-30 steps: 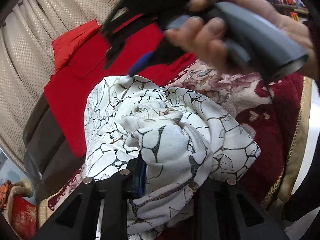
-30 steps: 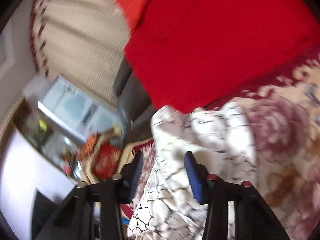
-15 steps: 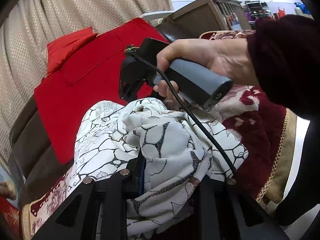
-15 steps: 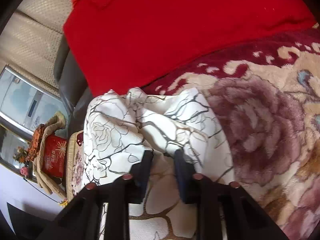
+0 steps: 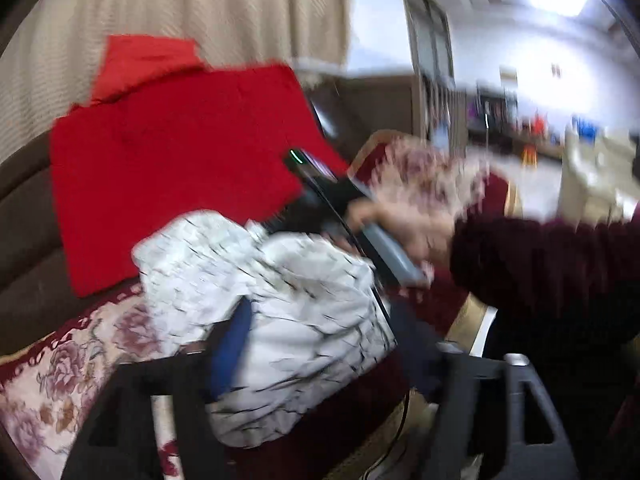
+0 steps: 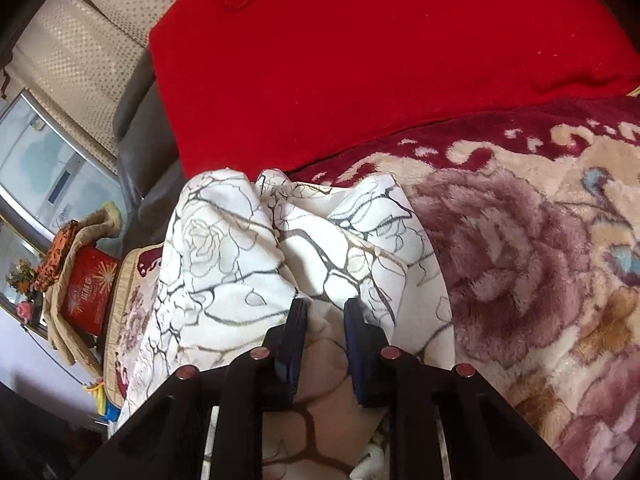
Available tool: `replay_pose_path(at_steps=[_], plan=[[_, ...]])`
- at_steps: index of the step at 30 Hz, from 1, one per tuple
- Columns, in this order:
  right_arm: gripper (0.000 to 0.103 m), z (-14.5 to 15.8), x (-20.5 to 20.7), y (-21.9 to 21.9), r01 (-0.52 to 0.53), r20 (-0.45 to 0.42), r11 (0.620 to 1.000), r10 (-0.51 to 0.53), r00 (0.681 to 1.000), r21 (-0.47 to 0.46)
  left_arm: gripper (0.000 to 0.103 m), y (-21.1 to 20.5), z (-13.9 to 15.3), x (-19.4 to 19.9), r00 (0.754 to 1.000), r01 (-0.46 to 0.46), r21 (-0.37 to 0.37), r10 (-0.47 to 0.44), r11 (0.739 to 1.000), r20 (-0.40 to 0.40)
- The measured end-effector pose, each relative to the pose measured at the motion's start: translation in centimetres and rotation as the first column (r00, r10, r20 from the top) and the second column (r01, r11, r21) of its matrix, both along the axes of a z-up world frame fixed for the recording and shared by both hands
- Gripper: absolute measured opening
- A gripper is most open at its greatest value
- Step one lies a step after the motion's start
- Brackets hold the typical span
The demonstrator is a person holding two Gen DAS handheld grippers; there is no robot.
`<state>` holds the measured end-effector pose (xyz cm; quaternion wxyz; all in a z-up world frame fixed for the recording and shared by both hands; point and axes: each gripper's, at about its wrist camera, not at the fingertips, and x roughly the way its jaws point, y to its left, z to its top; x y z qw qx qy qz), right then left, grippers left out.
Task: Fold large clothes
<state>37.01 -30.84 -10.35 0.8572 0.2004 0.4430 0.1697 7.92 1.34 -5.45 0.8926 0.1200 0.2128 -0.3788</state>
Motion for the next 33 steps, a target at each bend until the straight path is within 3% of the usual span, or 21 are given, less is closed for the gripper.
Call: replay_pose_path(at_steps=[3,6,7,9,10,13,15,19,21,24,27,30,33], plan=[[0.022,1.2,-1.5,-0.2,0.020,-0.001,1.000,-0.020,1.000,-0.017,0.078,4.2,0.0,1.8,0.991,-0.131,-0.061,0.128,0.989,-0.048],[0.027,3.9,-4.4,-0.1,0.031,0.055,0.999,-0.029,0.998,-0.042,0.077,7.1,-2.5,5.6,0.925,-0.351,-0.042,0.340,0.935,-0.167],[0.027,4.9,-5.5,0.1,0.022,0.088,0.999,-0.020,0.996,-0.025,0.077,7.8,-3.7,7.1,0.890,-0.408,-0.030,0.390,0.913,-0.236],[0.027,6.9,-7.6,0.8,-0.016,0.146,1.000,0.012,0.989,0.025,0.077,8.1,-5.1,8.6,0.854,-0.449,-0.024,0.421,0.893,-0.305],[0.027,7.8,-8.8,1.5,-0.045,0.180,0.998,0.036,0.983,0.045,0.077,7.9,-5.5,8.8,0.849,-0.460,-0.039,0.426,0.887,-0.314],[0.027,9.1,-12.2,3.8,-0.147,0.228,0.988,0.132,0.965,0.048,0.077,6.4,-5.7,8.5,0.863,-0.454,-0.022,0.433,0.891,-0.261],[0.027,8.4,-13.9,5.3,-0.178,0.199,0.984,0.173,0.965,0.008,0.077,5.8,-6.1,8.3,0.865,-0.450,0.008,0.438,0.893,-0.244],[0.022,3.3,-14.4,5.0,-0.082,0.048,0.986,0.090,0.995,-0.144,0.078,7.3,-8.3,9.3,0.824,-0.431,-0.075,0.358,0.899,-0.440],[0.021,2.0,-13.8,4.1,-0.074,0.020,0.991,0.077,0.997,-0.114,0.078,6.7,-8.7,9.2,0.820,-0.444,-0.080,0.368,0.893,-0.437],[0.020,2.0,-13.3,3.3,-0.050,0.007,0.995,0.051,0.999,-0.084,0.078,5.3,-8.5,9.2,0.838,-0.432,-0.043,0.383,0.901,-0.389],[0.019,1.8,-13.3,3.1,-0.042,0.027,0.994,0.045,0.999,-0.104,0.078,3.9,-9.2,9.6,0.827,-0.428,0.000,0.391,0.904,-0.404],[0.019,1.7,-13.3,3.1,-0.043,0.033,0.993,0.046,0.998,-0.111,0.078,3.1,-8.8,9.2,0.833,-0.441,0.035,0.423,0.897,-0.357],[0.019,2.4,-13.4,2.4,-0.041,0.036,0.998,0.043,0.998,-0.039,0.078,3.8,-8.2,9.3,0.834,-0.437,0.027,0.416,0.899,-0.362]])
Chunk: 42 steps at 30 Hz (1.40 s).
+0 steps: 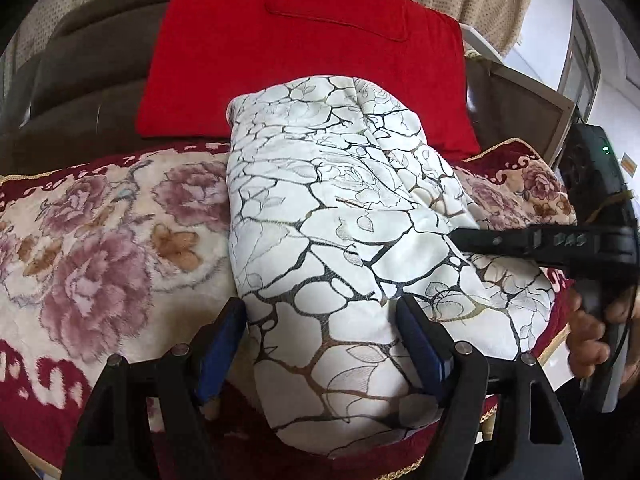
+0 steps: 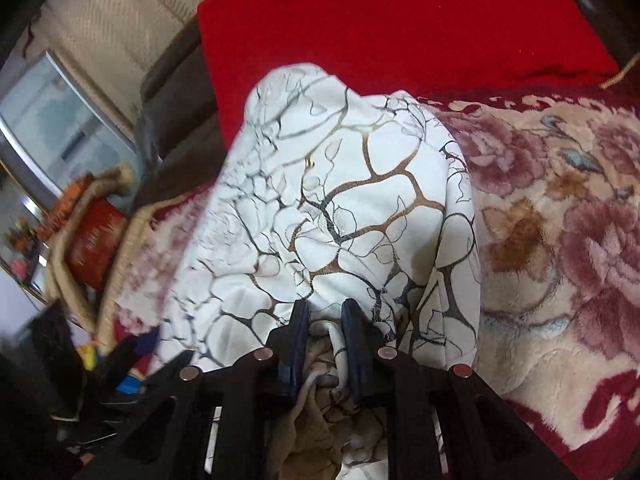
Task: Fold large clothes
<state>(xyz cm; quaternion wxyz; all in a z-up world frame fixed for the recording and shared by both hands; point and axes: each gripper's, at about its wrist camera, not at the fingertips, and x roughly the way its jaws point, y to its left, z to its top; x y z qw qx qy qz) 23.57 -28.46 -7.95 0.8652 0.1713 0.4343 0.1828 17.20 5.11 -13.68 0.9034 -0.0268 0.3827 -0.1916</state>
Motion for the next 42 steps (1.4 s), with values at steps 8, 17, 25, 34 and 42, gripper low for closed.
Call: replay_pose_path(at_steps=[8,17,25,34,42], plan=[[0.024,6.4,5.5,2.6,-0.080,0.058,0.994,0.076,0.995,0.076,0.078,-0.3,0.3,-0.3,0.999,-0.002,0.049,0.000,0.999,0.034],[0.026,1.1,20.7,3.5,0.053,-0.197,0.997,-0.062,0.978,-0.053,0.078,0.0,0.6,0.0,0.999,0.015,0.042,-0.017,0.999,0.040],[0.026,3.5,16.5,1.7,0.051,-0.125,0.999,-0.049,0.991,0.018,0.078,0.3,1.3,-0.6,0.999,-0.014,0.039,0.012,0.999,0.033],[0.029,4.9,2.3,2.0,0.017,-0.008,0.999,-0.018,1.000,-0.038,0.079,0.5,1.5,-1.1,0.997,-0.070,0.010,0.070,0.997,0.021],[0.029,2.1,-0.2,1.2,0.051,0.000,0.998,-0.051,0.999,-0.042,0.080,-0.2,1.5,-1.3,0.996,-0.082,0.060,0.079,0.995,0.048]])
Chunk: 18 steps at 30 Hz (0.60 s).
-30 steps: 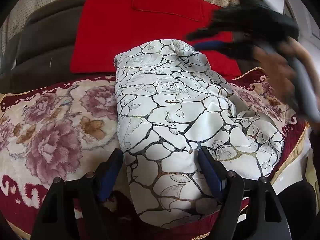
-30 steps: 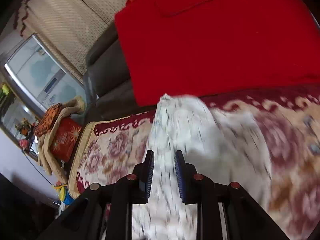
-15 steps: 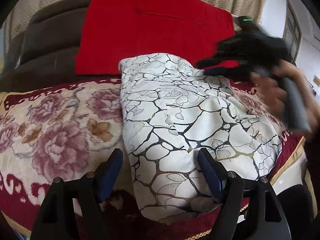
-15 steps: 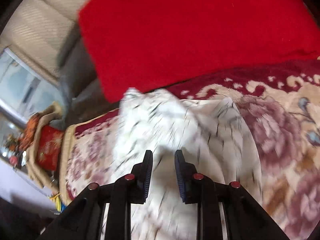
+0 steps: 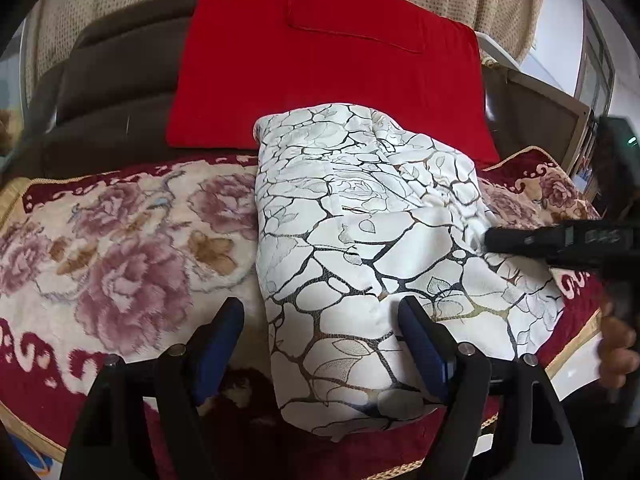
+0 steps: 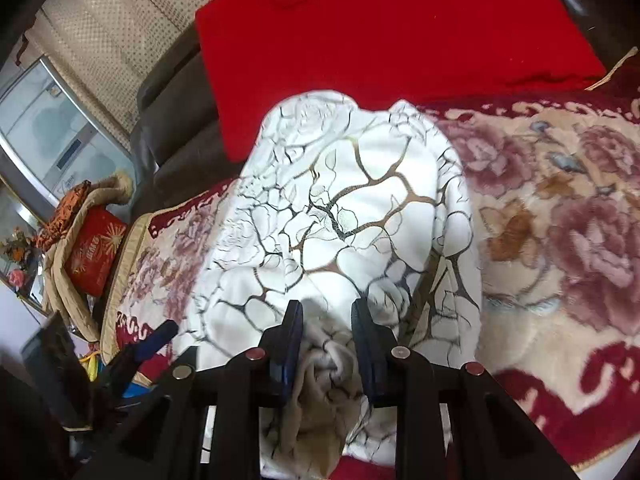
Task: Fold large clothes
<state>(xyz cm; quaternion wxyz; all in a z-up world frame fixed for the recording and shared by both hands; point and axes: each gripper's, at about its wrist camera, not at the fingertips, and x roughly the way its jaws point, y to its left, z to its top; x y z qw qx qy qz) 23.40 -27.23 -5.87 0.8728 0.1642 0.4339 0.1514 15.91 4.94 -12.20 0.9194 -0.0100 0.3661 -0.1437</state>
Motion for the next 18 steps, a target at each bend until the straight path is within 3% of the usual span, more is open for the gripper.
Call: replay_pose_path(at_steps=[5,8,12,18], plan=[[0.030,2.1,-2.8,0.8,-0.026,0.067,0.999,0.029,0.997,-0.043,0.082,0.1,0.2,0.1,1.000,-0.008,0.003,0.008,1.000,-0.002],[0.034,0.6,-2.3,1.2,-0.017,0.043,0.998,0.019,0.999,-0.058,0.082,-0.1,0.1,0.1,1.000,-0.007,0.016,0.007,1.000,0.003],[0.035,-2.0,-1.5,0.2,-0.015,0.020,1.000,0.014,1.000,0.011,0.083,-0.3,0.0,0.1,1.000,0.001,0.034,-0.001,0.999,0.012],[0.035,-1.1,-1.4,0.2,-0.033,0.022,0.999,0.033,0.999,0.007,0.085,-0.3,0.2,0.3,1.000,-0.010,0.049,0.009,0.999,0.018]])
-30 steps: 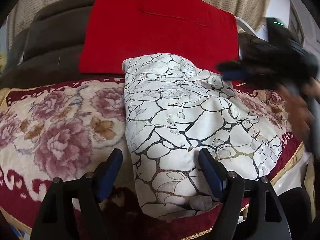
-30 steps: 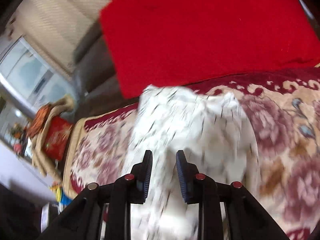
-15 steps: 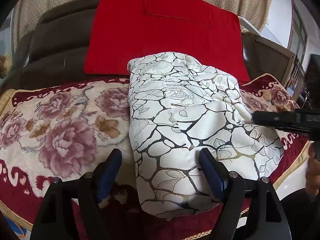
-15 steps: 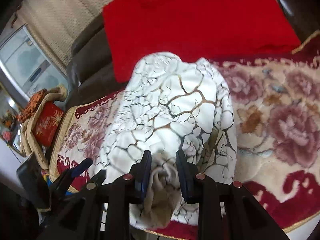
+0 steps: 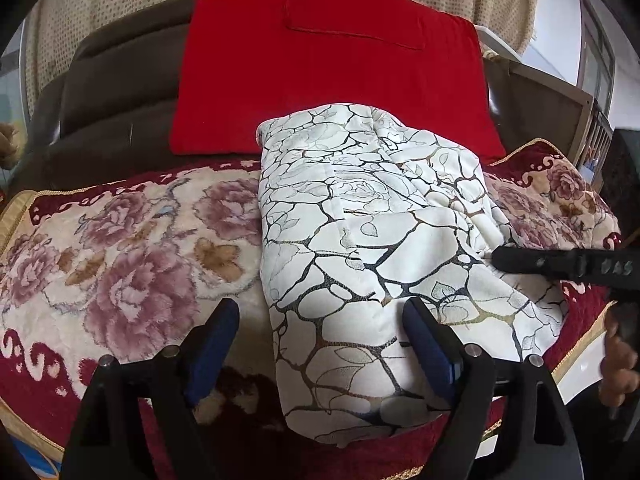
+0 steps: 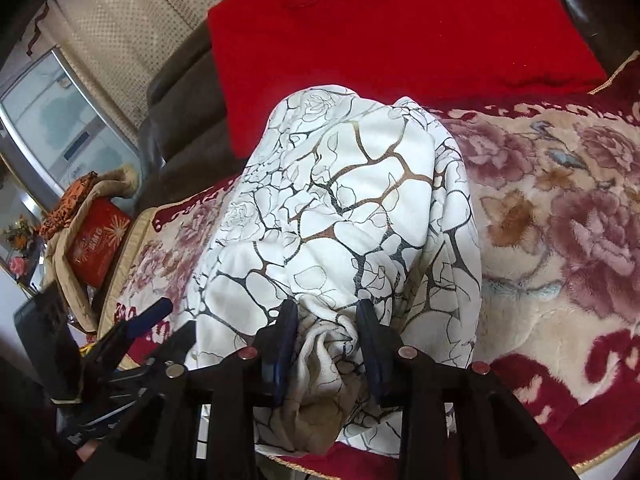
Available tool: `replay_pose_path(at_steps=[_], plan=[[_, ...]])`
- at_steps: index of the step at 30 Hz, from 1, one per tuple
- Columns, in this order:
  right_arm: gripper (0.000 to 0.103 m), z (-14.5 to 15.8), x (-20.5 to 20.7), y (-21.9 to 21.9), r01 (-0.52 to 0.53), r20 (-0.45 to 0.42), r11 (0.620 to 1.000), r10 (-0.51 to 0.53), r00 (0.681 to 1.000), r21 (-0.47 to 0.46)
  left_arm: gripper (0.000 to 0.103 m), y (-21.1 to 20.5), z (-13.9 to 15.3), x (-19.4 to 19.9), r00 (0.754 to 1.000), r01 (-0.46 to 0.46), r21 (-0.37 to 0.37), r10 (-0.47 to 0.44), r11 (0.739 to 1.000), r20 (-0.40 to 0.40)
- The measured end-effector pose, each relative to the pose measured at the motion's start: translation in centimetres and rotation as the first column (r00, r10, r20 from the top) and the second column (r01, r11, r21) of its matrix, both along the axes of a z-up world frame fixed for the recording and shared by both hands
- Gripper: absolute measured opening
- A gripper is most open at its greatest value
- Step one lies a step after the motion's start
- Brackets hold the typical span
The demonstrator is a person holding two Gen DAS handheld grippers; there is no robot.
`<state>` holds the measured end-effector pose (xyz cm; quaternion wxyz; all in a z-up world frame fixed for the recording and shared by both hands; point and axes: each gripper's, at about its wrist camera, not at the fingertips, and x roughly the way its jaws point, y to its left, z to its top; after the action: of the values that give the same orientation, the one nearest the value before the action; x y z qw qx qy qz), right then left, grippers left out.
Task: Fold large clothes
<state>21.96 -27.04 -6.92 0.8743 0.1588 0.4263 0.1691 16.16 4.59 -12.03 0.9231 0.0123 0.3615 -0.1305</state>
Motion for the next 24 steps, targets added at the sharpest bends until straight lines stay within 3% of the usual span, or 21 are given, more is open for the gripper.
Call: replay_pose_path(at_steps=[4,9,10,11,12,15,16,21,24], plan=[[0.035,2.7,0.9,-0.2,-0.010,0.031,0.999,0.009,0.999,0.042,0.085,-0.2,0.1,0.0,1.000,-0.001,0.011,0.001,1.000,0.001],[0.037,5.4,4.8,-1.2,0.050,0.098,0.997,-0.055,0.994,0.055,0.085,-0.3,0.1,0.1,1.000,0.012,0.026,-0.013,1.000,0.006],[0.044,5.0,6.2,-1.4,0.073,0.077,0.996,-0.076,0.994,0.052,0.085,-0.3,0.1,0.2,1.000,0.015,0.028,-0.016,0.999,0.007],[0.063,4.3,7.5,-1.5,0.090,0.047,0.995,-0.092,0.995,0.043,0.085,-0.3,0.2,0.2,1.000,0.019,0.031,-0.019,0.999,0.007],[0.067,3.2,8.8,-1.5,0.107,0.007,0.994,-0.107,0.994,0.026,0.085,-0.3,0.2,0.2,1.000,0.021,0.032,-0.021,0.999,0.007],[0.069,-1.6,12.0,-1.4,0.128,-0.122,0.991,-0.132,0.984,-0.043,0.085,-0.4,0.2,0.2,1.000,0.025,0.034,-0.025,0.999,0.007],[0.071,-2.1,12.0,-1.5,0.134,-0.086,0.990,-0.137,0.987,-0.035,0.085,-0.5,0.2,0.2,1.000,0.023,0.036,-0.023,0.999,0.010],[0.070,-1.3,10.8,-1.3,0.136,-0.068,0.989,-0.140,0.988,-0.065,0.085,-0.5,0.3,0.2,1.000,0.021,0.040,-0.021,0.999,0.009],[0.070,-0.1,9.0,-2.3,0.159,-0.074,0.987,-0.159,0.985,-0.004,0.085,-0.5,0.3,0.0,1.000,0.013,0.044,-0.014,0.999,0.016]])
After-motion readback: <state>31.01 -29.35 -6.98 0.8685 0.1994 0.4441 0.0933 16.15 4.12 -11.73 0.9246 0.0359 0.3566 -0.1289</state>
